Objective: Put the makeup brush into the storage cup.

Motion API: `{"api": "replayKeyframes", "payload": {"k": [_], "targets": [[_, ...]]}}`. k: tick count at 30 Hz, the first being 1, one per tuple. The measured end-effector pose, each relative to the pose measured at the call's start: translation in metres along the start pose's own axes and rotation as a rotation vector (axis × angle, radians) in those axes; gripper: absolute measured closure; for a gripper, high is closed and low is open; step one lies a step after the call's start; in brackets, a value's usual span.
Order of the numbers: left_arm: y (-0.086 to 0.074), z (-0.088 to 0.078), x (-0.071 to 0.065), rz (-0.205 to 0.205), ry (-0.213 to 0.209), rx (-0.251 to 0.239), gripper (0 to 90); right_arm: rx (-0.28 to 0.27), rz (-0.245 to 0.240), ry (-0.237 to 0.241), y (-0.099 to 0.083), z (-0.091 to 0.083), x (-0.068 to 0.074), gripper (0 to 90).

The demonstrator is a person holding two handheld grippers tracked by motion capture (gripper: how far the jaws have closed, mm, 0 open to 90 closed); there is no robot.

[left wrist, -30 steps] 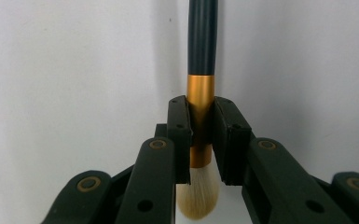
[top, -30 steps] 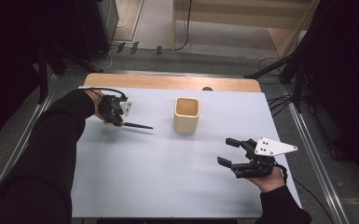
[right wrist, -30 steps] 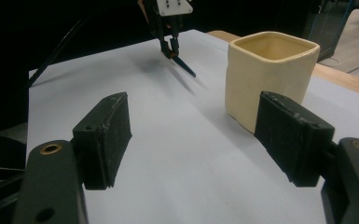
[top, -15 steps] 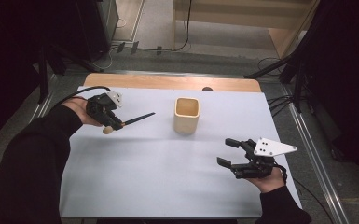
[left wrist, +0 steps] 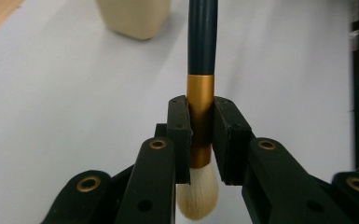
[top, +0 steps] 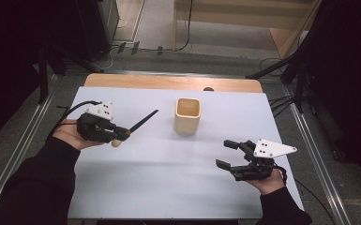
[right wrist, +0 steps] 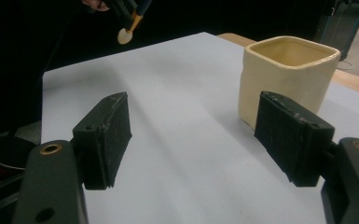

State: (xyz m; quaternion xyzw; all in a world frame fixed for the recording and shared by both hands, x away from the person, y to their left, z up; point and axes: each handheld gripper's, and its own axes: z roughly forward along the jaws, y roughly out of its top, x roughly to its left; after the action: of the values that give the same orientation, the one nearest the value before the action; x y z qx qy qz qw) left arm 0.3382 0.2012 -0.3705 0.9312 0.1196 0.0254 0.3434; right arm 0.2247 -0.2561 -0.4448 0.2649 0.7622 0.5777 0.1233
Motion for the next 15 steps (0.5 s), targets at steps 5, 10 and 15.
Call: {"api": "replayKeyframes", "payload": {"k": [5, 10, 15], "targets": [[-0.003, -0.001, -0.027, -0.023, -0.038, -0.032, 79.1, -0.002, 0.003, 0.03, 0.001, 0.003, 0.003, 28.5], [-0.015, 0.006, -0.042, -0.059, -0.046, -0.061, 79.1, -0.007, 0.002, 0.049, 0.002, 0.007, 0.004, 28.9], [-0.028, 0.012, -0.046, -0.092, -0.044, -0.096, 79.0, -0.017, 0.011, 0.072, 0.003, 0.011, 0.004, 29.2]]}}
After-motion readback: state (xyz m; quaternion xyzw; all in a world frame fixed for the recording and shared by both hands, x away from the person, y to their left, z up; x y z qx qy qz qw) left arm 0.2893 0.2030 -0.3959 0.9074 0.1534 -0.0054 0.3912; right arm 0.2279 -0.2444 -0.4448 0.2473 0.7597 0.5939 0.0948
